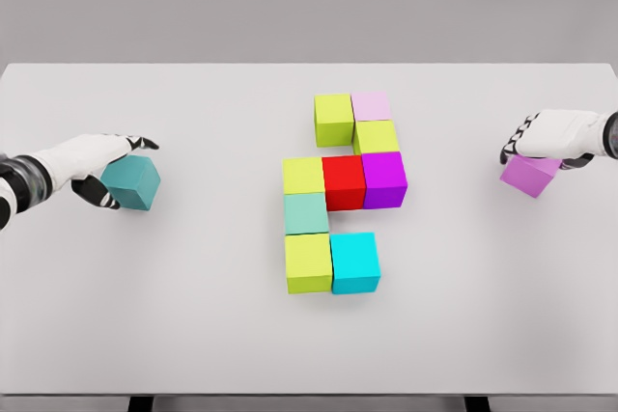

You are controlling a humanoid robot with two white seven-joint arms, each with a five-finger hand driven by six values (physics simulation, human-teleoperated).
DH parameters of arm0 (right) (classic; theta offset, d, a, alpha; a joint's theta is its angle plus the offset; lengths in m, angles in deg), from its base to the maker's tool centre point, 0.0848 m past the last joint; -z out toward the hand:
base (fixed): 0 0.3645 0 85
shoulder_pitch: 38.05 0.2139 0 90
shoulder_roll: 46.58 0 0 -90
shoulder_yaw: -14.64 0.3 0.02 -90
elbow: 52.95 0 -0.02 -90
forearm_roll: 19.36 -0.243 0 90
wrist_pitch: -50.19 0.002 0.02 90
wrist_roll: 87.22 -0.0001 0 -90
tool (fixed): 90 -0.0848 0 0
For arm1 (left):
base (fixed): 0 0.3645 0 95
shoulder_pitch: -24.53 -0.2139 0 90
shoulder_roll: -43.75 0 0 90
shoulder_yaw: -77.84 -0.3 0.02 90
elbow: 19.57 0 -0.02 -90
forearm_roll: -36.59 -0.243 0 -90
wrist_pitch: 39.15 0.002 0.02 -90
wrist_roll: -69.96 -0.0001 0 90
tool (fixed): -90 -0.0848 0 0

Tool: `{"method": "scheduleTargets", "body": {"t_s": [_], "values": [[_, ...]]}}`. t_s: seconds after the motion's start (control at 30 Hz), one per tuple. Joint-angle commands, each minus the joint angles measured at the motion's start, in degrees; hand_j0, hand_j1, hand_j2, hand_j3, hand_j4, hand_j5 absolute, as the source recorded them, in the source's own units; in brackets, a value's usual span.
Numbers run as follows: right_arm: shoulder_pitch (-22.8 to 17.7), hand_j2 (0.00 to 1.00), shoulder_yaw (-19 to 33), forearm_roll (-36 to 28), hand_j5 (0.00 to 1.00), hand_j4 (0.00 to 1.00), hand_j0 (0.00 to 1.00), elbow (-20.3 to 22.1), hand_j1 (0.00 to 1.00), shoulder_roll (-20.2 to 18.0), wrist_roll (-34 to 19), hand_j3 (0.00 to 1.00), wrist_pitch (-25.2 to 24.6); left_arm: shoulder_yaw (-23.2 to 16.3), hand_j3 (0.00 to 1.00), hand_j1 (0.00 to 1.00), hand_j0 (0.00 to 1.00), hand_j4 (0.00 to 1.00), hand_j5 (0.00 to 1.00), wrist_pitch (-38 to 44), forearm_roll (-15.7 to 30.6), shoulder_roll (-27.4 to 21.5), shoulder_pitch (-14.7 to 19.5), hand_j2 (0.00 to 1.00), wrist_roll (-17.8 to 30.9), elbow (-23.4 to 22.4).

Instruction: Assemble the squares on the desktop into the number 2

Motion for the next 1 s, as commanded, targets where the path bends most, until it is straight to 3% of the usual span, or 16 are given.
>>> {"method": "scheduleTargets", "body": {"t_s": [0.0, 0.2, 0.37, 0.5, 0.6, 0.7, 0.83, 0.97], "values": [[0.0, 0.62, 0.0, -0.5, 0.62, 0.62, 0.62, 0.1, 0.62, 0.0, 0.0, 0.62, -0.2, -0.3, 0.78, 0.78, 0.78, 0.78, 0.78, 1.1, 0.2, 0.0, 0.0, 0.78, 0.0, 0.0], [0.1, 0.49, 0.8, -3.2, 0.49, 0.49, 0.49, 0.3, 0.49, -0.1, 0.0, 0.49, -0.2, -0.3, 0.58, 0.58, 0.58, 0.58, 0.58, 1.5, 1.0, 0.0, 0.0, 0.58, 0.0, 0.1], [0.1, 0.51, 1.1, -6.3, 0.51, 0.51, 0.51, 0.4, 0.51, 0.0, 0.0, 0.51, -0.2, -0.2, 0.49, 0.49, 0.49, 0.49, 0.49, 1.6, 1.2, 0.0, 0.2, 0.49, 0.0, 0.1], [-0.9, 0.52, 5.0, -9.3, 0.52, 0.52, 0.52, 8.1, 0.52, -1.2, 0.0, 0.52, -0.2, -0.2, 0.48, 0.48, 0.48, 0.48, 0.48, 6.5, 2.2, 1.1, 1.5, 0.48, 0.0, 0.6], [-0.9, 0.51, 5.2, -10.1, 0.51, 0.51, 0.51, 9.2, 0.51, -1.4, 0.0, 0.51, -0.2, -0.3, 0.48, 0.48, 0.48, 0.48, 0.48, 10.3, 2.1, 2.8, 2.7, 0.48, 0.0, 0.7], [-1.0, 0.51, 5.0, -10.2, 0.51, 0.51, 0.51, 14.0, 0.51, -2.4, 0.0, 0.51, -0.2, -0.4, 0.46, 0.46, 0.46, 0.46, 0.46, 13.3, 2.1, 4.2, 3.5, 0.46, 0.0, 0.7], [-2.7, 0.52, 4.3, -10.4, 0.52, 0.52, 0.52, 21.5, 0.52, -5.8, 0.0, 0.52, -0.2, -0.4, 0.41, 0.41, 0.41, 0.41, 0.41, 14.2, 2.1, 4.9, 4.5, 0.41, 0.0, 0.8], [-2.7, 0.53, -0.8, -11.8, 0.53, 0.53, 0.53, 28.0, 0.53, -11.2, 0.0, 0.53, -0.2, -0.4, 0.41, 0.41, 0.41, 0.41, 0.41, 15.2, 1.6, 7.1, 5.4, 0.41, 0.0, 0.8]]}}
